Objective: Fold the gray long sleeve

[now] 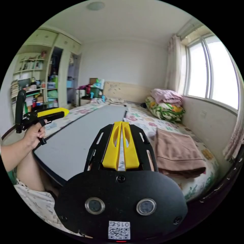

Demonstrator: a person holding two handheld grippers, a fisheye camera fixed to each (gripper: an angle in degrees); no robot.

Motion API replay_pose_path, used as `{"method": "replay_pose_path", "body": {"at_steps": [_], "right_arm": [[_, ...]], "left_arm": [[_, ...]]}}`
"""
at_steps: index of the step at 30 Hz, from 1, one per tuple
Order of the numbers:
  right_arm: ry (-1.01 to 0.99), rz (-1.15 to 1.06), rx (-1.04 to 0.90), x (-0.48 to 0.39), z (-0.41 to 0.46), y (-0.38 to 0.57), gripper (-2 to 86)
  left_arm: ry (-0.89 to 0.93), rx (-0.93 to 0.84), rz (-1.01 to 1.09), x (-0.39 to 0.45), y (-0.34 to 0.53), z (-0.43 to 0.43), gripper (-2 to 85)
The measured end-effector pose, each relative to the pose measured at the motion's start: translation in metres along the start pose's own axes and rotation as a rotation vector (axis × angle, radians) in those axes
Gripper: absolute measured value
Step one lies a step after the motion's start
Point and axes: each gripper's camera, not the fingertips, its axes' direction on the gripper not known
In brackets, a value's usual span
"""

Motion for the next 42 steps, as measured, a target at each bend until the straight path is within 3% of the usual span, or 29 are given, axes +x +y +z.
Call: {"method": "replay_pose_path", "body": {"at_steps": [10, 16, 21, 27, 32, 36, 42], "right_arm": [[-0.547, -0.316, -0.108, -0.181, 0.073, 0.075, -1.0], [-0.85, -0.453, -0.219, -0.274, 0.117, 0.099, -0.1], [-0.897, -0.426, -0.435, -0.339, 0.178, 0.114, 4.1], [-0.987, -0.596, -0.51, -0.397, 0.246, 0.127, 6.0], [-1.126, -0.696, -0.902, -0.445, 0.321, 0.132, 8.1], [-1.265, -0.559, -1.011, -0.434, 0.362, 0.124, 10.3], [-1.538, -0.22, -0.857, -0.407, 0.371, 0.067, 12.5]], "left_arm": [[-0.593, -0.466, -0.566, -0.167, 0.277, -0.139, 13.2], [-0.507, -0.512, -0.681, -0.215, 0.351, -0.113, 16.0], [-0.475, -0.603, -0.713, -0.235, 0.388, -0.059, 15.8], [-0.377, -0.417, -0.831, -0.243, 0.441, -0.087, 8.7], [-0.381, -0.302, -0.874, -0.243, 0.48, -0.107, 6.5], [-0.312, -0.141, -0.951, -0.25, 0.518, -0.134, 5.0], [-0.227, 0.254, -0.952, -0.265, 0.544, -0.213, 2.9]]}}
